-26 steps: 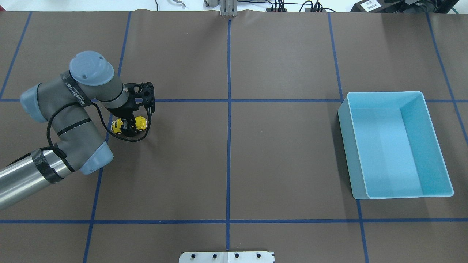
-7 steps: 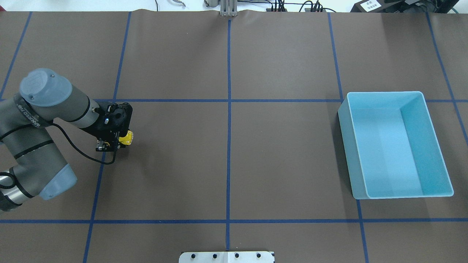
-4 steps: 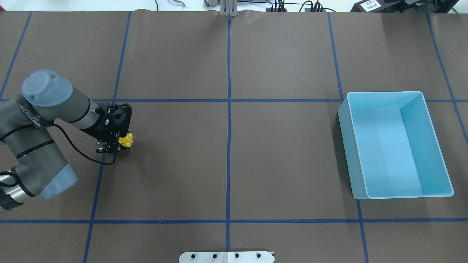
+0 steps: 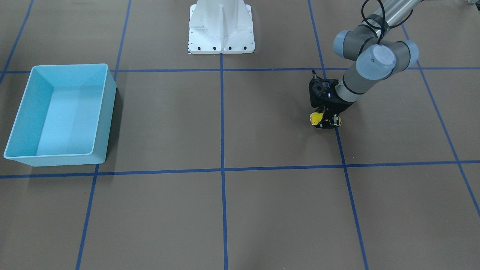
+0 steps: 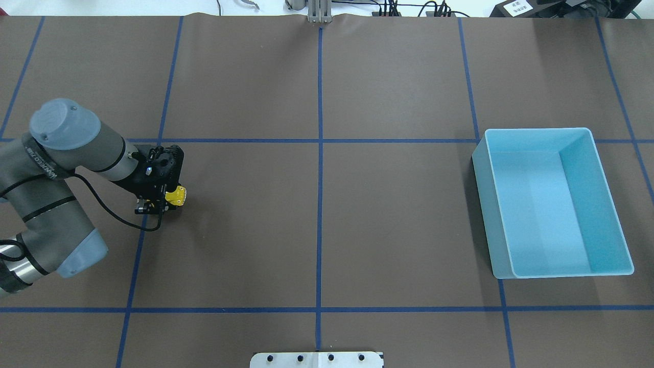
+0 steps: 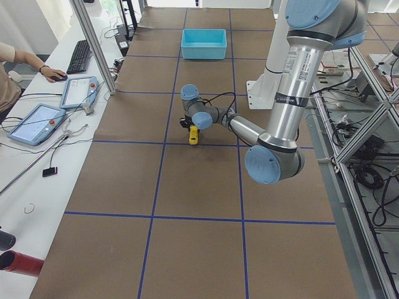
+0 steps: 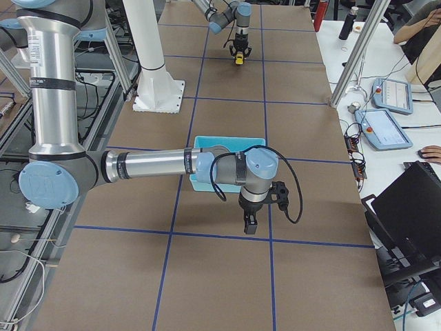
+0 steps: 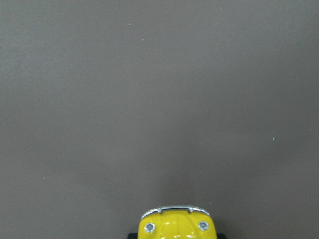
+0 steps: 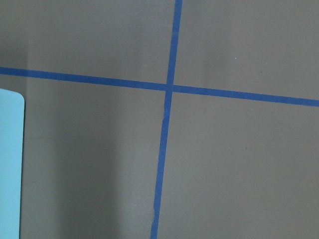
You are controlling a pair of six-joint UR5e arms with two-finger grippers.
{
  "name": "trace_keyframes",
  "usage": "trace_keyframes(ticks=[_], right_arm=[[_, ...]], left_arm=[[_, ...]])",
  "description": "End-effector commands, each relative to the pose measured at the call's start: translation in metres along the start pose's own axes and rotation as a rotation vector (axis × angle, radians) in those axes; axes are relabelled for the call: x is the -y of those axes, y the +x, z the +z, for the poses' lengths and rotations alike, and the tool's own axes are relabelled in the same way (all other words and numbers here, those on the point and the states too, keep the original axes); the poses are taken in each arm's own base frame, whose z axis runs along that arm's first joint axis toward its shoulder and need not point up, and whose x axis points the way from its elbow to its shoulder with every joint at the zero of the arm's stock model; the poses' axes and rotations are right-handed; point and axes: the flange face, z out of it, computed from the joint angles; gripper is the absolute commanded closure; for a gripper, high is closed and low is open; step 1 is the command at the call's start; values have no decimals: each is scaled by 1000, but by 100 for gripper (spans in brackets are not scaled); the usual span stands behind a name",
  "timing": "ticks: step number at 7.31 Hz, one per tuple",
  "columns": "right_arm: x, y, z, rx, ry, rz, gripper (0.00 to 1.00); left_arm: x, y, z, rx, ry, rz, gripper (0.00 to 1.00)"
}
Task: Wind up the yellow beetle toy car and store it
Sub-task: 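Drag the held car backward along the table toward the robot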
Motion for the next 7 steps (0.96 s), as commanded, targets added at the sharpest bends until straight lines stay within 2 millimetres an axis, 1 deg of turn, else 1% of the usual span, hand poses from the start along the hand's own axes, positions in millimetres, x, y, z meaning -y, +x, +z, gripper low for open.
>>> trace_keyframes(ticks=[1, 6, 7], right_arm=[[0, 0, 0, 0, 1, -1, 0], [1, -5, -5, 1, 11, -15, 0], [8, -8, -11, 1, 23, -22, 0]], left_arm=[[-3, -1, 4, 7, 12, 10, 99], [-13, -2, 11, 6, 8, 8, 99], [-17, -1, 12, 5, 7, 12, 99]])
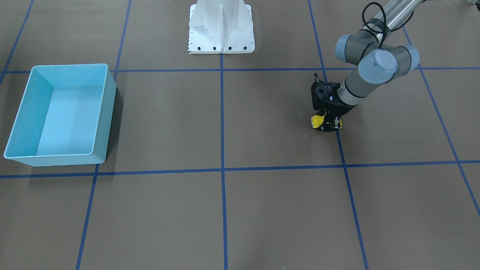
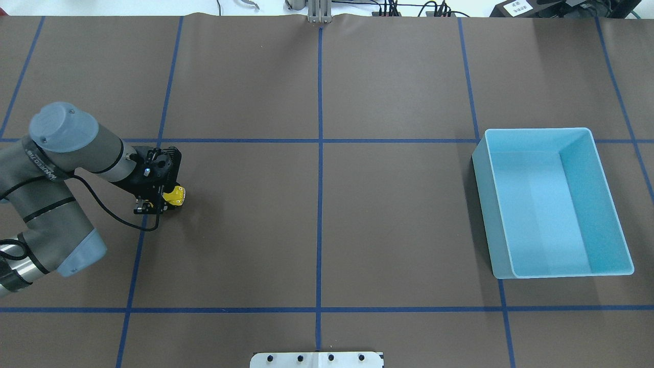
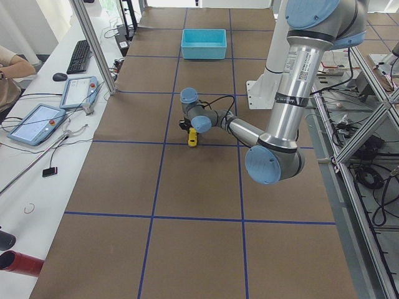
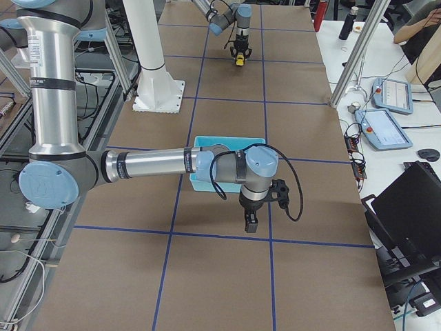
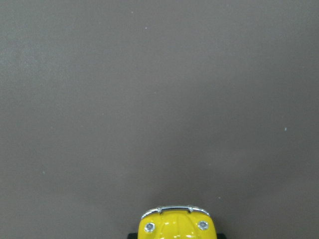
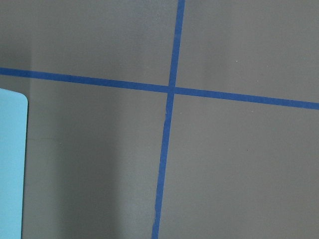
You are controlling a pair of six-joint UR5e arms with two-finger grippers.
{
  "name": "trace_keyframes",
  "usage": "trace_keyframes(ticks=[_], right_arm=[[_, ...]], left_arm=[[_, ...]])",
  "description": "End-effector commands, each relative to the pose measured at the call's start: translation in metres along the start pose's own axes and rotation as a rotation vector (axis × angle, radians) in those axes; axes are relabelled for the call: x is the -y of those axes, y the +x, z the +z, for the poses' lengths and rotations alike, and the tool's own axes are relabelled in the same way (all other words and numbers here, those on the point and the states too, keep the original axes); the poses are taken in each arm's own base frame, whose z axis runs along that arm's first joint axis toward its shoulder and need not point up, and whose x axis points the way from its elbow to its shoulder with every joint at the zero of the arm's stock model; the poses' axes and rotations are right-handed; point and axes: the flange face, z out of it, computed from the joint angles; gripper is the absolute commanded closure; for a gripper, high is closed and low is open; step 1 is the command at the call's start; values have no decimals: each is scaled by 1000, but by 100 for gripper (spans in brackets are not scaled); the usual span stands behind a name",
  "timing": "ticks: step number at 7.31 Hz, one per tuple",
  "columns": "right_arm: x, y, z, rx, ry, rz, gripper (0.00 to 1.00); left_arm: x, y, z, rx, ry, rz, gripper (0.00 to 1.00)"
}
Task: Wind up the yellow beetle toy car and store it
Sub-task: 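Drag the held car backward along the table toward the robot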
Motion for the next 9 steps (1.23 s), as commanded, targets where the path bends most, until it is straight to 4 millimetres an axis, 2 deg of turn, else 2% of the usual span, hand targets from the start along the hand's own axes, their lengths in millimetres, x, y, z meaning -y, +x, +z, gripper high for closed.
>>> trace_keyframes(ticks=[1, 9], right_arm=[[11, -8, -9, 6, 18, -13, 0], [7, 1, 1, -5, 0, 5, 0]], left_arm=[[-12, 5, 2, -1, 2, 6, 99], [-52, 18, -2, 1, 37, 14, 99]])
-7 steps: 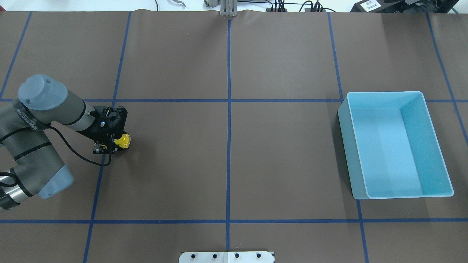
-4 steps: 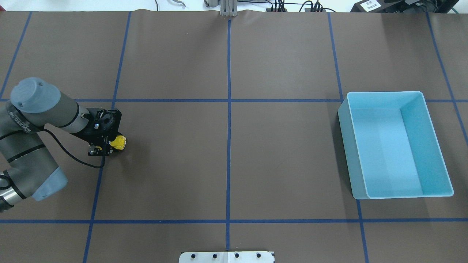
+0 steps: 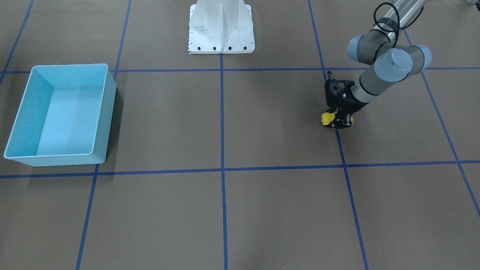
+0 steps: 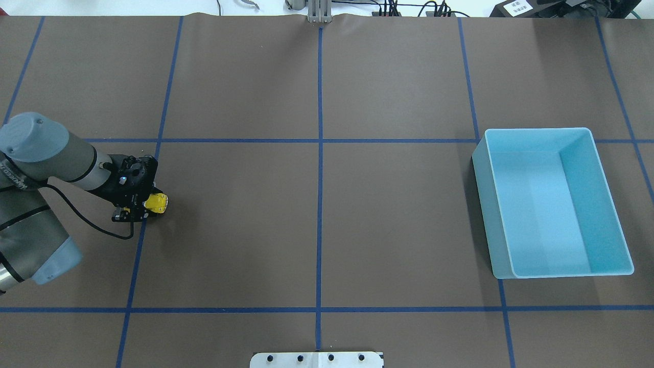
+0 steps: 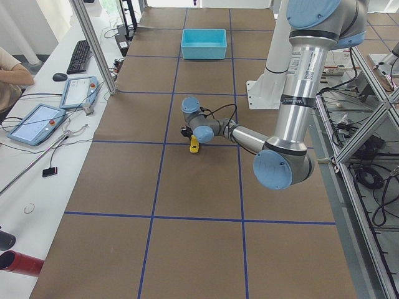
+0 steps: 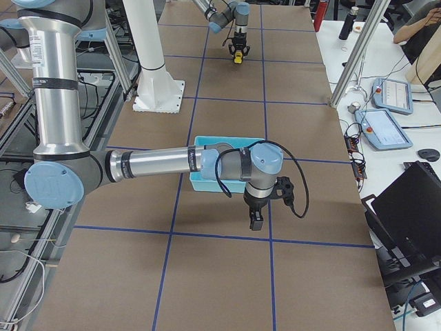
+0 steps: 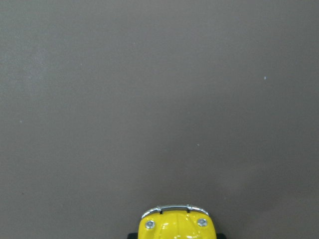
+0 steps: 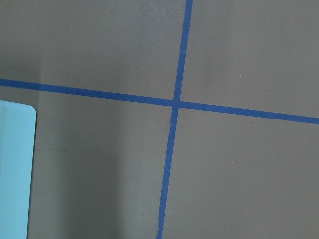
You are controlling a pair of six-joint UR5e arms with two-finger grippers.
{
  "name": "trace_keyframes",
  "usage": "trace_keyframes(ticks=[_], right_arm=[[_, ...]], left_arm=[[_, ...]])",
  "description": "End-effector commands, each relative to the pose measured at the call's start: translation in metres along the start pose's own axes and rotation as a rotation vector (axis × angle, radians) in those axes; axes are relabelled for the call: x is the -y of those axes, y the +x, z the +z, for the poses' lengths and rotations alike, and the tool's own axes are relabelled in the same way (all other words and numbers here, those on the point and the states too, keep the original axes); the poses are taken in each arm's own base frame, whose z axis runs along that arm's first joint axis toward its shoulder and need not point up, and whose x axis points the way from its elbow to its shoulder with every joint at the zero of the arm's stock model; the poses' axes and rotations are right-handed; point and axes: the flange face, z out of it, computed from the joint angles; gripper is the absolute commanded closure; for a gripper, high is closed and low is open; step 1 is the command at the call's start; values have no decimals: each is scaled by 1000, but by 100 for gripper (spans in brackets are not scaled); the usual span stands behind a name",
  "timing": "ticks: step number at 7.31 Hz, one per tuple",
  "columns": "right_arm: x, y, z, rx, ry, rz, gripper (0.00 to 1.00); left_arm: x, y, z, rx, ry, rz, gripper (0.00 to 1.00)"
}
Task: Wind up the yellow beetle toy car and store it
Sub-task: 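Drag the held car backward along the table toward the robot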
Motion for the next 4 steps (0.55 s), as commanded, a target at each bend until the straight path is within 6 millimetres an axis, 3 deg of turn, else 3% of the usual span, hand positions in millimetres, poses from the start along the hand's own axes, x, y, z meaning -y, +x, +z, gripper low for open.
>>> trace_keyframes(ticks=[1, 4], right_arm=[[-1, 1, 1, -1, -1, 3, 0], [-2, 1, 1, 0, -2, 4, 0]], left_arm=[[-10, 4, -3, -6, 13, -1, 99], [-24, 5, -9, 1, 24, -4, 99]])
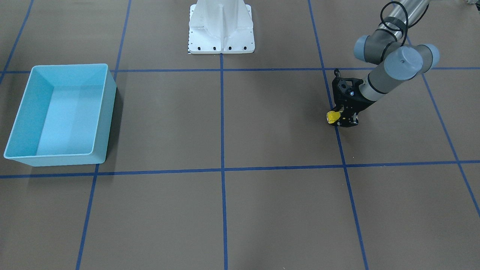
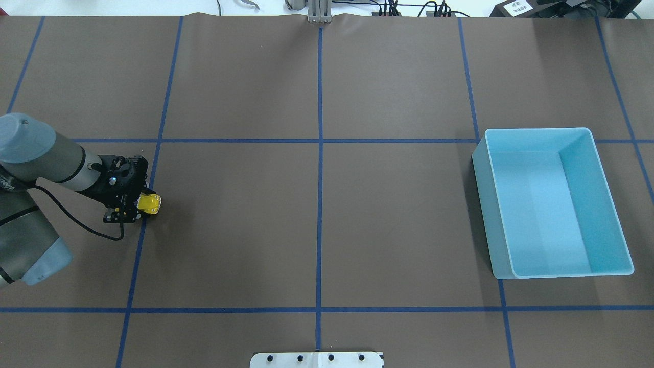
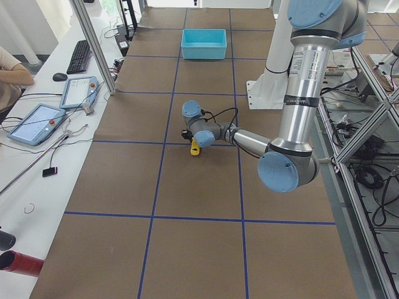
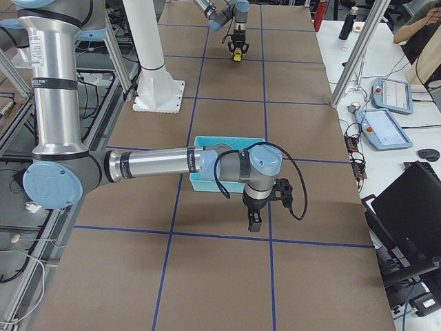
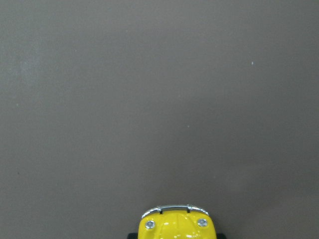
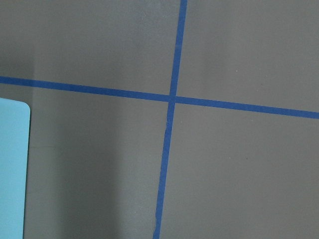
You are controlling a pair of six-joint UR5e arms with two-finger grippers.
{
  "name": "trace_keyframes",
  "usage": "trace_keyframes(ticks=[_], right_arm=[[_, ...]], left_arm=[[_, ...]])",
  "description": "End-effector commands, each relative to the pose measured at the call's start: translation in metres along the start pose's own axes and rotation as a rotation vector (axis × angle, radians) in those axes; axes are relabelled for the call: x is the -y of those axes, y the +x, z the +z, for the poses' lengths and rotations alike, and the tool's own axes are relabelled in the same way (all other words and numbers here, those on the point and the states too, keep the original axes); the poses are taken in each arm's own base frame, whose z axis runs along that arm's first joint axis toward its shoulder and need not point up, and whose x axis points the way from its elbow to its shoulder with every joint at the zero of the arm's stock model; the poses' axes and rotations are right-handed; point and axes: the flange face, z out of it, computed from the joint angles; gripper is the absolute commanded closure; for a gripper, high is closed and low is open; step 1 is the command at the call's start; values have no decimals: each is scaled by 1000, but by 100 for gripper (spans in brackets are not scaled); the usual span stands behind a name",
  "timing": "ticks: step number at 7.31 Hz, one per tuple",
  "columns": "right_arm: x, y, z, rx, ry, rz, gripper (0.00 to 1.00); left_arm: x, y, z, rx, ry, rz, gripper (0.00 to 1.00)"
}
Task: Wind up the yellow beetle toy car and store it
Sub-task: 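Keep dragging the car backward, away from the blue bin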
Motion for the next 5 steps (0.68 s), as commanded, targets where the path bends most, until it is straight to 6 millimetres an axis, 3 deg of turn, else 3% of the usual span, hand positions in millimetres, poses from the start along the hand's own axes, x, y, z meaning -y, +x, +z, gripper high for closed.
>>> trace_keyframes(ticks=[1, 5], right_arm=[[-1, 1, 1, 1, -2, 2, 0], [-1, 0, 0, -1, -1, -1, 0]], left_arm=[[-8, 3, -3, 5, 7, 1, 99], [-17, 7, -1, 2, 3, 7, 99]])
